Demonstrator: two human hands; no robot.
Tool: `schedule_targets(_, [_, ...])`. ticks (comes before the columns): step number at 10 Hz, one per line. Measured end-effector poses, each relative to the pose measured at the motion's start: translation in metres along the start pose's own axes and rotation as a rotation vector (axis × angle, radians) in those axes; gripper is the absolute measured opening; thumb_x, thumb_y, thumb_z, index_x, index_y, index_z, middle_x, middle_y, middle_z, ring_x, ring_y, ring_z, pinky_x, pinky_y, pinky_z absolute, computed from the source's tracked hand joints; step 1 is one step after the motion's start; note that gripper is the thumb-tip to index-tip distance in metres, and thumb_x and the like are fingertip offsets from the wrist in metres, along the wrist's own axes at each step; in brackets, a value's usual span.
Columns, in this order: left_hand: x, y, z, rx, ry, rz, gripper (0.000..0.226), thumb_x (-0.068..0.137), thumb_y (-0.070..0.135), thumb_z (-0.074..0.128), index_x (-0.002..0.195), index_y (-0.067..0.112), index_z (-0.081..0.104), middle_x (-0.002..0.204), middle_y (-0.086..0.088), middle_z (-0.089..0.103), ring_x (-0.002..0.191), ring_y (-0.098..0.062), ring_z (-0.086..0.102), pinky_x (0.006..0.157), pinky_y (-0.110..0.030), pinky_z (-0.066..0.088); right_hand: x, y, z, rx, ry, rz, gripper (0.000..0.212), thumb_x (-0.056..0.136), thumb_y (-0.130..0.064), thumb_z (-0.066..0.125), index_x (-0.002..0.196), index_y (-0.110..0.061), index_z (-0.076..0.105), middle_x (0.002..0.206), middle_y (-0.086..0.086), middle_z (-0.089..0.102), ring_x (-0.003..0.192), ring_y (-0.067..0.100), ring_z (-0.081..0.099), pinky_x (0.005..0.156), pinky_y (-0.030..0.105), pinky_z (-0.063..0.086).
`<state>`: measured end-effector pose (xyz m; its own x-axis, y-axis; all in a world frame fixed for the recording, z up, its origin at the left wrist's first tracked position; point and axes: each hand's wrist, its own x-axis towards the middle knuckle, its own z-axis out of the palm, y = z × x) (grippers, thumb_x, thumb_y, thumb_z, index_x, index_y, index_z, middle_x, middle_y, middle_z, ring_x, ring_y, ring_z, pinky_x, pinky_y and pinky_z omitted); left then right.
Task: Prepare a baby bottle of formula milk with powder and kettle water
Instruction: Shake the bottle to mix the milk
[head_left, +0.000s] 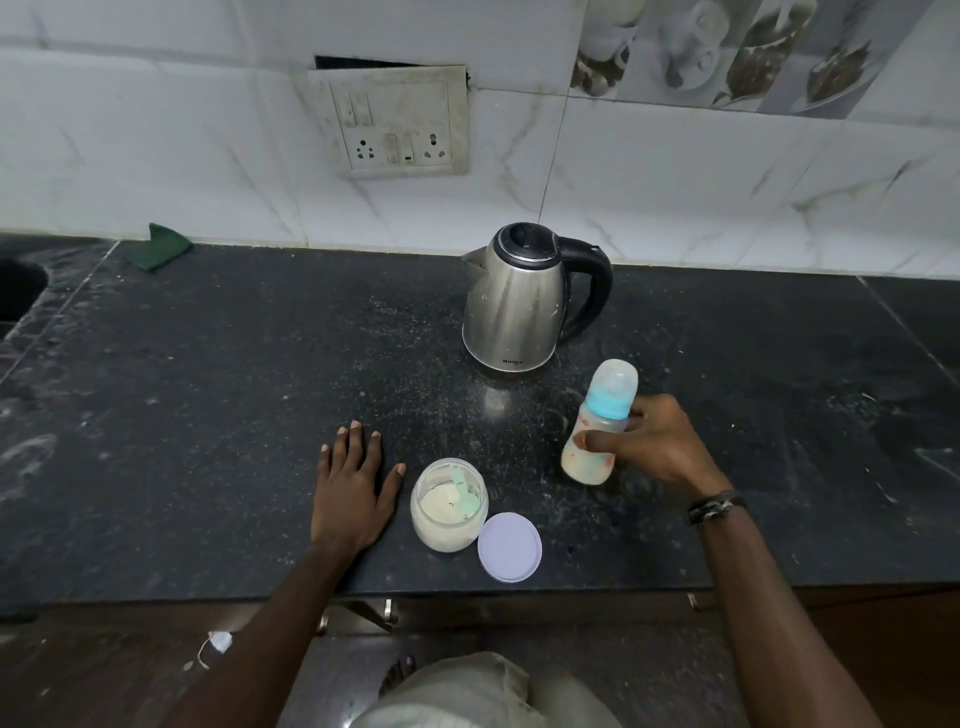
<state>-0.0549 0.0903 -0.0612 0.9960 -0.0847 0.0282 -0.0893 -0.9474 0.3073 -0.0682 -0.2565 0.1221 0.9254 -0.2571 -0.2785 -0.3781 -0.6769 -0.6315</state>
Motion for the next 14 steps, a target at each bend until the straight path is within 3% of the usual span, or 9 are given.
schedule_targets(4, [-0.0002,-0.0001,0.0008,0.01,-0.004,-0.001,0.082,0.098,0.063,0.014,0.156,0.008,0.036,0.166,-0.018,0.023,0.155,-0.035,0.016,0.126,-0.051,0.013,-0.0006,0.0006,0.0003,-0.313,0.032,0.063,0.07,0.049,-0.055,0.086,0.103,-0.015,0.067,0.099,0.003,0.07,0.089,0.024,0.068,0.073,0.035,0.052])
schedule_targets(5, [0.0013,-0.0012,0.0007,0.003,0.004,-0.002,0.082,0.098,0.063,0.015,0.155,0.008,0.037,0.165,-0.019,0.024,0.155,-0.035,0.017,0.126,-0.051,0.013,-0.0046,-0.0009,-0.0025,-0.1,-0.103,0.035,0.056,0.052,-0.042,0.088,0.1,-0.017,0.074,0.096,-0.001,0.075,0.085,0.012,0.071,0.084,0.041,0.058])
schedule_targets(6, [0.0014,0.0006,0.0002,0.008,-0.002,0.0,0.082,0.098,0.062,0.015,0.155,0.008,0.037,0.165,-0.019,0.024,0.155,-0.035,0.017,0.126,-0.051,0.013,-0.0024,0.0012,0.0001,-0.177,0.004,0.042,0.074,0.042,-0.058,0.081,0.102,-0.016,0.069,0.097,0.001,0.071,0.088,0.021,0.069,0.081,0.043,0.057])
schedule_targets(7, [-0.0001,-0.0014,0.0002,0.007,-0.001,-0.003,0.082,0.098,0.063,0.014,0.156,0.008,0.035,0.166,-0.018,0.022,0.155,-0.035,0.016,0.126,-0.05,0.012,-0.0041,-0.0003,0.0051,-0.131,-0.083,0.022,0.054,0.052,-0.043,0.089,0.096,-0.017,0.072,0.096,0.001,0.074,0.085,0.016,0.07,0.082,0.042,0.058])
schedule_targets(8, [0.0003,0.0008,-0.0003,-0.001,0.009,0.0,0.082,0.098,0.062,0.016,0.155,0.008,0.037,0.165,-0.019,0.025,0.154,-0.036,0.019,0.126,-0.051,0.013,-0.0015,-0.0006,0.0065,-0.077,-0.006,0.021,0.051,0.055,-0.041,0.089,0.098,-0.019,0.071,0.098,0.0,0.074,0.086,0.017,0.07,0.082,0.043,0.058])
schedule_targets(9, [-0.0001,0.0002,-0.0004,-0.005,0.005,-0.005,0.082,0.098,0.062,0.016,0.155,0.008,0.038,0.165,-0.019,0.025,0.154,-0.036,0.019,0.126,-0.052,0.014,-0.0007,-0.0025,0.0064,-0.2,-0.005,0.031,0.068,0.047,-0.052,0.086,0.102,-0.016,0.068,0.098,0.0,0.07,0.088,0.021,0.068,0.08,0.043,0.057])
schedule_targets(10, [0.0009,0.0003,-0.0001,-0.007,0.009,-0.001,0.081,0.098,0.062,0.017,0.154,0.007,0.039,0.164,-0.02,0.027,0.154,-0.037,0.02,0.125,-0.053,0.015,-0.0011,-0.0047,0.0052,-0.055,-0.003,0.016,0.051,0.055,-0.039,0.09,0.097,-0.019,0.072,0.097,0.0,0.074,0.086,0.015,0.07,0.082,0.043,0.058])
schedule_targets(11, [0.0002,-0.0004,0.0007,-0.008,0.004,0.0,0.08,0.099,0.061,0.018,0.154,0.007,0.039,0.164,-0.02,0.027,0.154,-0.037,0.021,0.125,-0.053,0.016,0.0008,-0.0042,0.003,-0.175,0.072,0.043,0.062,0.05,-0.054,0.086,0.098,-0.017,0.067,0.094,0.002,0.07,0.085,0.023,0.068,0.075,0.039,0.056])
schedule_targets(14, [0.0009,-0.0003,0.0002,0.0,0.014,0.0,0.081,0.098,0.062,0.016,0.154,0.008,0.038,0.164,-0.019,0.026,0.154,-0.036,0.02,0.126,-0.051,0.015,-0.0016,-0.0049,0.0067,-0.104,0.002,0.022,0.058,0.049,-0.049,0.086,0.094,-0.017,0.072,0.09,-0.001,0.073,0.083,0.018,0.07,0.077,0.04,0.058])
